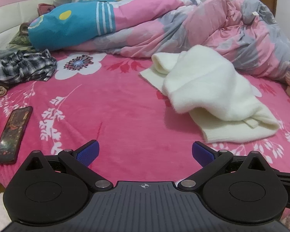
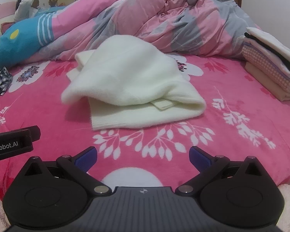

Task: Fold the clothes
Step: 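Move both grippers toward the crumpled cream fleece sweatshirt on the bed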

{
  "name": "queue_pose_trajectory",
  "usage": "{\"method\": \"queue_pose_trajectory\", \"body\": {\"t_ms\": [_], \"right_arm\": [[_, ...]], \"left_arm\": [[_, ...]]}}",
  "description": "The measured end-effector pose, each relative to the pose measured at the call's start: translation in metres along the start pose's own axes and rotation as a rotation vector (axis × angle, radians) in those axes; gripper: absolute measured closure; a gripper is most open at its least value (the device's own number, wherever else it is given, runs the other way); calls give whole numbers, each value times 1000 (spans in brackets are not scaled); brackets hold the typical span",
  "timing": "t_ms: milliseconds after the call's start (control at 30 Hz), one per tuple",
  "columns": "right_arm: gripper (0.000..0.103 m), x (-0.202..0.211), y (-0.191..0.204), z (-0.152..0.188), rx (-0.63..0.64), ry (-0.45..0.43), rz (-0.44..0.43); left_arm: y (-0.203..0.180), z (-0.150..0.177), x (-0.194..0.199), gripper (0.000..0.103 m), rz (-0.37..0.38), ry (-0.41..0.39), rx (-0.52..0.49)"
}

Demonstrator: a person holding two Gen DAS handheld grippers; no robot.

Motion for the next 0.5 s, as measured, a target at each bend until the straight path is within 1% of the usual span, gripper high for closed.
{"method": "queue_pose_trajectory", "body": {"t_ms": [500], "right_arm": [[0, -6, 3, -6, 2, 3, -1]], "left_arm": [[4, -6, -5, 0, -2, 5, 7]]}}
Point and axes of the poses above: each gripper's, at about its wrist camera, not at the fingertips, and x roughly against the way its jaws point, y to its left, z to its underside, the point moved 1 cm from there along -x, roughly the way its jaws point, and after that the axes turned 8 degrees about z, right-handed, at the moved point
